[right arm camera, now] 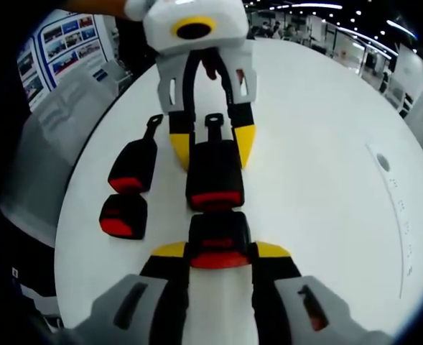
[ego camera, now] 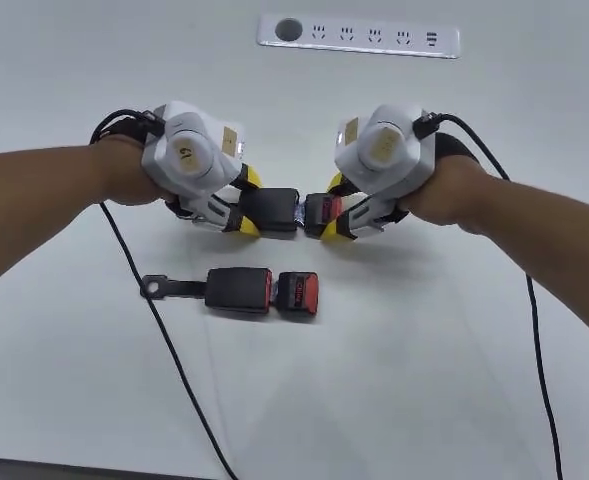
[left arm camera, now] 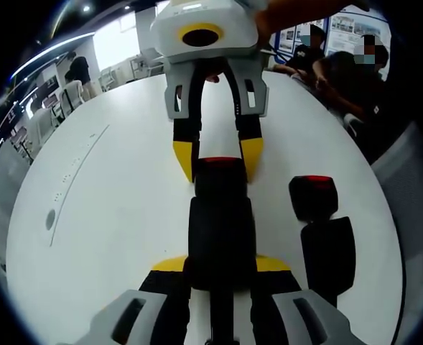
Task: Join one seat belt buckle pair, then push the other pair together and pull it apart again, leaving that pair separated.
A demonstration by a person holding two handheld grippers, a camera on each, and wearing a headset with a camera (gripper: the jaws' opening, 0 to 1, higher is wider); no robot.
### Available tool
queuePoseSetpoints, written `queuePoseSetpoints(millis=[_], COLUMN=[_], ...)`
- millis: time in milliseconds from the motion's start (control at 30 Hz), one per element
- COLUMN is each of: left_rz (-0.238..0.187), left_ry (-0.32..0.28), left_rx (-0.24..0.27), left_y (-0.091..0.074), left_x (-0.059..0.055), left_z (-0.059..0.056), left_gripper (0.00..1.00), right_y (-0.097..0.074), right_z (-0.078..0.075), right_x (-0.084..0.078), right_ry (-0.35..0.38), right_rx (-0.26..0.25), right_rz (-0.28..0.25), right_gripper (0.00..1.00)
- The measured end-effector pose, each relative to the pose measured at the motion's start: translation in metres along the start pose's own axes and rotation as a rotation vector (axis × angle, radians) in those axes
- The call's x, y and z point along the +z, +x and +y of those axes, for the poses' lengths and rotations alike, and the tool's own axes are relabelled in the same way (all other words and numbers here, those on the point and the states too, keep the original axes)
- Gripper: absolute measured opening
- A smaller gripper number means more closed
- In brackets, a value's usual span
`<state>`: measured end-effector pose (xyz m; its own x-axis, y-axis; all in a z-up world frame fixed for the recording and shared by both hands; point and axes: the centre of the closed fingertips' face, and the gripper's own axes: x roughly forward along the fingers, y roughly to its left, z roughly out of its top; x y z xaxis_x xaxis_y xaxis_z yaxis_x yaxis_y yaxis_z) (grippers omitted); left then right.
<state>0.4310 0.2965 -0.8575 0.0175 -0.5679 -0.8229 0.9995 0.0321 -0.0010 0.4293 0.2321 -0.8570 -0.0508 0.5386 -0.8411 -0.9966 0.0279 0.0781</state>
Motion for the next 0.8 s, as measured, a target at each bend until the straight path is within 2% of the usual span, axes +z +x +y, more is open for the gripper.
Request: queuePoseSetpoints(millis=[300,567,667,800], left_rz=[-0.001,-0.006,-0.005,0.004], left_ry=[-0.002,0.0,0.002,0.003], left_rx=[0.001,0.0,-0.001,-0.002], left_y=[0.0,-0.001,0.0,0.0], left_x=[0.0,0.0,0.0,0.001], left_z=[0.0,-0.001,-0.001,-0.002], left_gripper=[0.33,0.33,0.33,0.33], right_y=[-0.001,-0.008,-0.009,-0.01], right_z=[0.001,0.0,0.0,0.002], right_x=[-0.001,-0.012,-0.014,-0.016], right_ry=[-0.008,-0.014,-0.003,0.0], right_rx=[0.004,0.008,0.01,0.006], right_rz=[-0.011,0.001,-0.022,-0.027], right_gripper=[0.32,0.32,0.33,0.33])
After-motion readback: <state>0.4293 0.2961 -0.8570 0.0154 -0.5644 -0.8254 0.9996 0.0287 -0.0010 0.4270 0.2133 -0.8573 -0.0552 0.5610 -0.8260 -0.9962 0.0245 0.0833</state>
